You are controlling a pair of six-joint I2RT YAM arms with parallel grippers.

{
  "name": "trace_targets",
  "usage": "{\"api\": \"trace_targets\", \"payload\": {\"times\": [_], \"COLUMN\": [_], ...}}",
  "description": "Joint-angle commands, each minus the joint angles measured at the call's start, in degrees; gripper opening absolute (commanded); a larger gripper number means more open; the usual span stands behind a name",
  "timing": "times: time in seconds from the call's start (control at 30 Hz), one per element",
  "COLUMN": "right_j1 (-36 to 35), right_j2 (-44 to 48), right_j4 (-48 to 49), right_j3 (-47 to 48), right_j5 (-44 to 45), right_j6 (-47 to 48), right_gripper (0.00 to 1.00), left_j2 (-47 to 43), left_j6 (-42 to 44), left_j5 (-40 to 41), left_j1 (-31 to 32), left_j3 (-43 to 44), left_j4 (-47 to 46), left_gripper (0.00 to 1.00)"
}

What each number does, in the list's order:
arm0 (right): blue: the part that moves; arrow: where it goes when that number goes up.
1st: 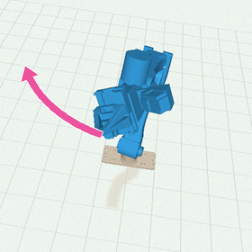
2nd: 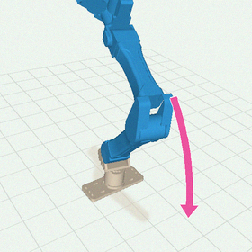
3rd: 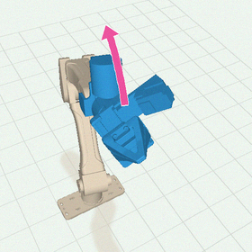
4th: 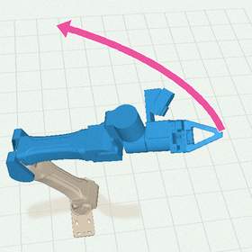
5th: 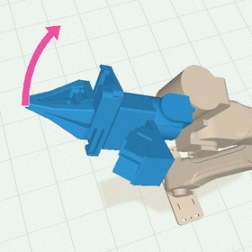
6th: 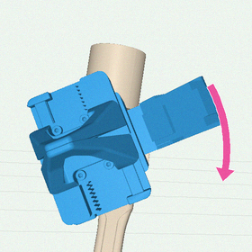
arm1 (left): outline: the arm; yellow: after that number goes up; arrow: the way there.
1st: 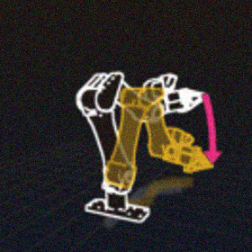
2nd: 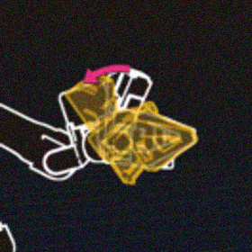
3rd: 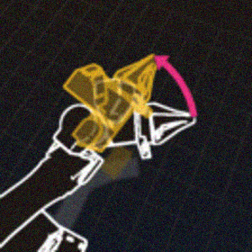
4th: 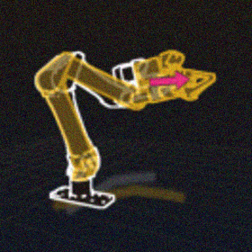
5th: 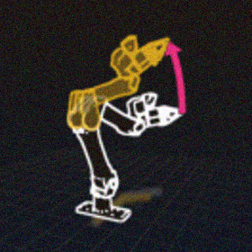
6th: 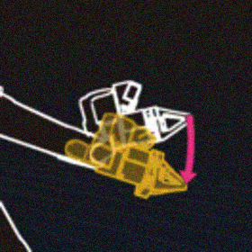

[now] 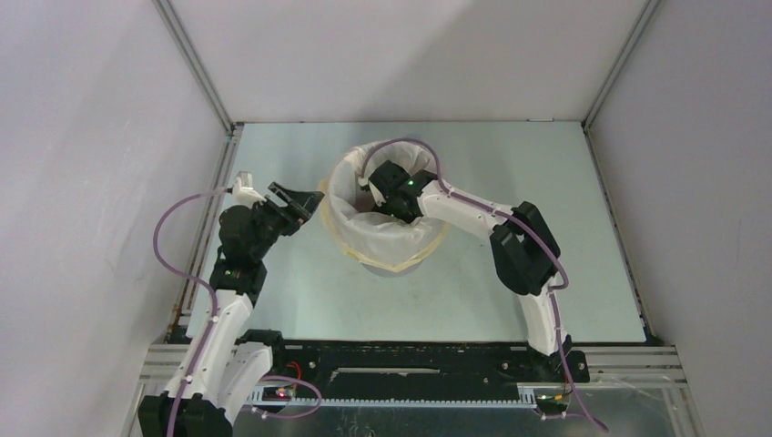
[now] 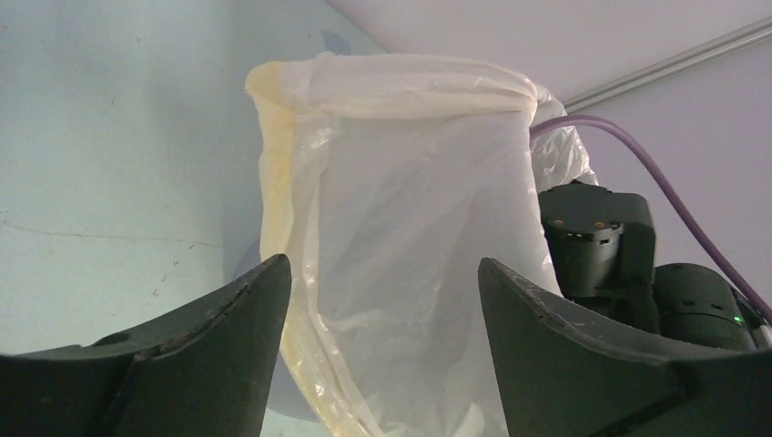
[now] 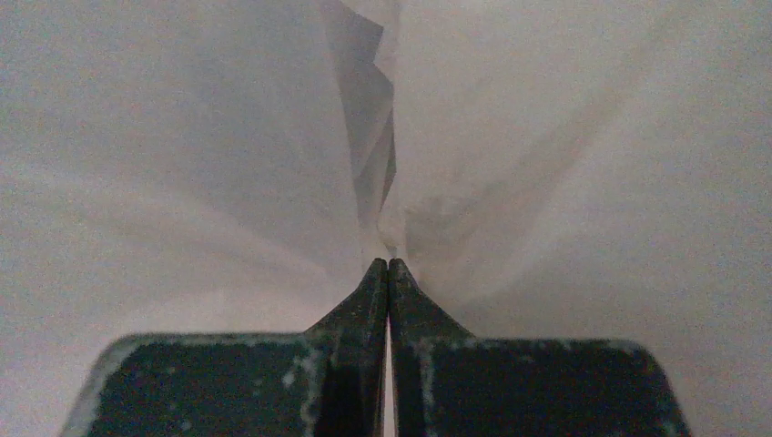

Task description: Put the trash bags into the trash bin

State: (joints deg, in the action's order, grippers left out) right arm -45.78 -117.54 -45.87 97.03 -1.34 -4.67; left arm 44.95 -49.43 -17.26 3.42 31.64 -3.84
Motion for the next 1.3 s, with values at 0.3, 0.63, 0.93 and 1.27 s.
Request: {"api": "trace_targets", "payload": {"times": [0.3,0.63,0.93,1.27], "right_j1": [-0.19,-0.92,-2.11,-3.97], "right_j2": [2.32,-1.37,5.25,16.87], "right_j4": [0.52,-9.18,-13.51,-11.46], "right_j3": [3.31,15.36,19.78,23.34], "right_j5": [1.29,2.14,8.03,13.67], "right_j6": [-1.41,-7.05,-7.08,-0.06], "right_gripper": [0.00,0.00,0.00,0.00], "left_j2": [0.33,4.06,3.77,-2.63], "left_j6": [1.75,1.89,3.56,6.89], "left_j5": [-3.62,-4.26,-4.13,-2.46], "left_j1": [1.37,3.29,3.58,3.53], "left_j3": [-4.62,-6.42,-6.67,-6.63], "left_j4": [0.06,-4.22,-4.43,-0.64], "left_gripper": [0.75,0.73,0.74,0.76]}}
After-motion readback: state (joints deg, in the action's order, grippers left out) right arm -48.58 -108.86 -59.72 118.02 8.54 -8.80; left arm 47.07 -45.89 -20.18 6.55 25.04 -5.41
